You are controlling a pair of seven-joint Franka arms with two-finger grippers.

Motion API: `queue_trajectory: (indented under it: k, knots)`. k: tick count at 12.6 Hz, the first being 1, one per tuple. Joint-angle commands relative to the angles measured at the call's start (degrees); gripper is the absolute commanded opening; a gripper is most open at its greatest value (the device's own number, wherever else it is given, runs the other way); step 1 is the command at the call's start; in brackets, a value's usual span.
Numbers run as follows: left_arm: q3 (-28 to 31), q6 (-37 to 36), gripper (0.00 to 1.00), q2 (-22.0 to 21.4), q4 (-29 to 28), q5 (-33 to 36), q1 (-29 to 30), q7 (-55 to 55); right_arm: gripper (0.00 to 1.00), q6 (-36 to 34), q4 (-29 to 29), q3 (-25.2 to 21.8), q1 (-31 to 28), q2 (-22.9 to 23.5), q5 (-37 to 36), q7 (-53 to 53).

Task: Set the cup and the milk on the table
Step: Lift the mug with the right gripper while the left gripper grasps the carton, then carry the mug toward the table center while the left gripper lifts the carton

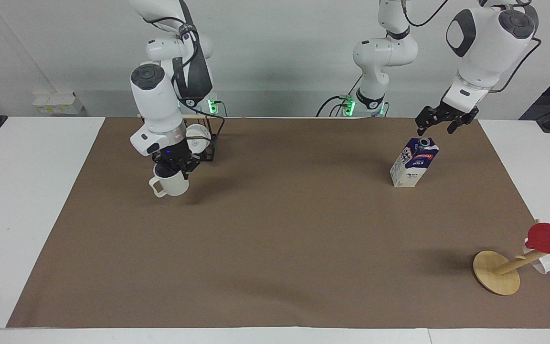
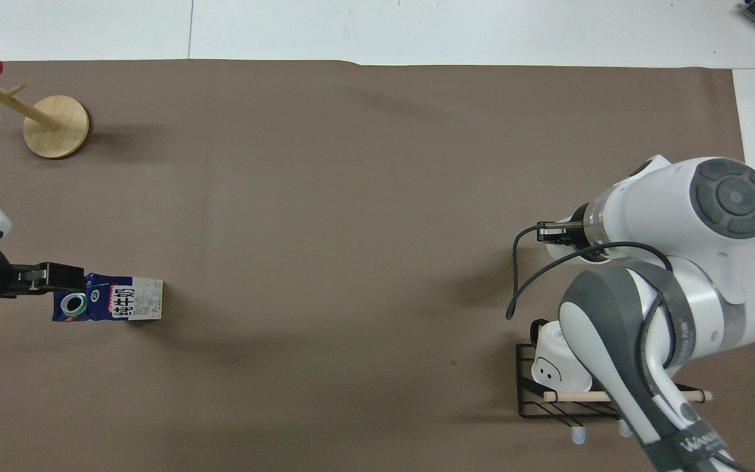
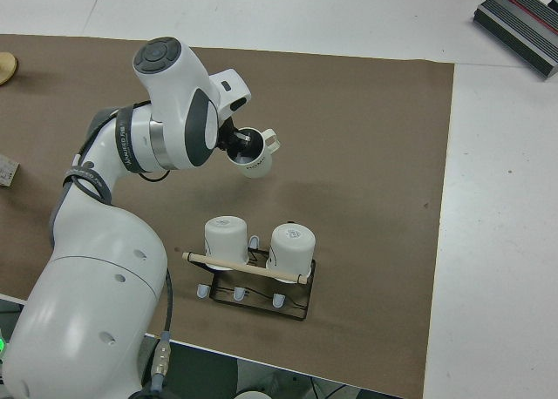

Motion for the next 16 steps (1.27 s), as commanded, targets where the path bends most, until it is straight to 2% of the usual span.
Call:
queue_trajectory:
  k: [1,4,7,11,13,16]
  knots:
    - [0.24,5.02,1.0,-2.79,-5.13,-0.47,-0.32,0.24,0.0,-3.63,5.1,0.09,4.02,1.88,-0.4,7.43]
    - [0.33,10.03,1.0,-2.88,-8.12,-0.12,-0.32,3.64,0.0,-3.29,5.99,0.18,7.9,2.23,0.3,11.15]
    - [0.24,11.36,1.0,-2.53,-8.57,-0.03,-0.41,4.63,0.0,-2.85,6.52,0.18,10.18,2.84,0.13,13.43]
    - [0.07,11.28,1.0,-2.44,-8.92,1.47,-1.46,7.34,0.0,-2.06,13.53,0.09,17.3,10.92,0.47,21.7]
    - [0.16,11.36,1.0,-2.53,-9.01,1.55,-1.46,8.67,0.0,-0.22,14.43,0.09,19.67,13.56,0.48,23.89]
    - [0.16,11.36,1.0,-2.88,-9.53,1.55,-1.2,9.9,0.0,6.63,14.34,0.18,24.32,18.29,0.66,28.72]
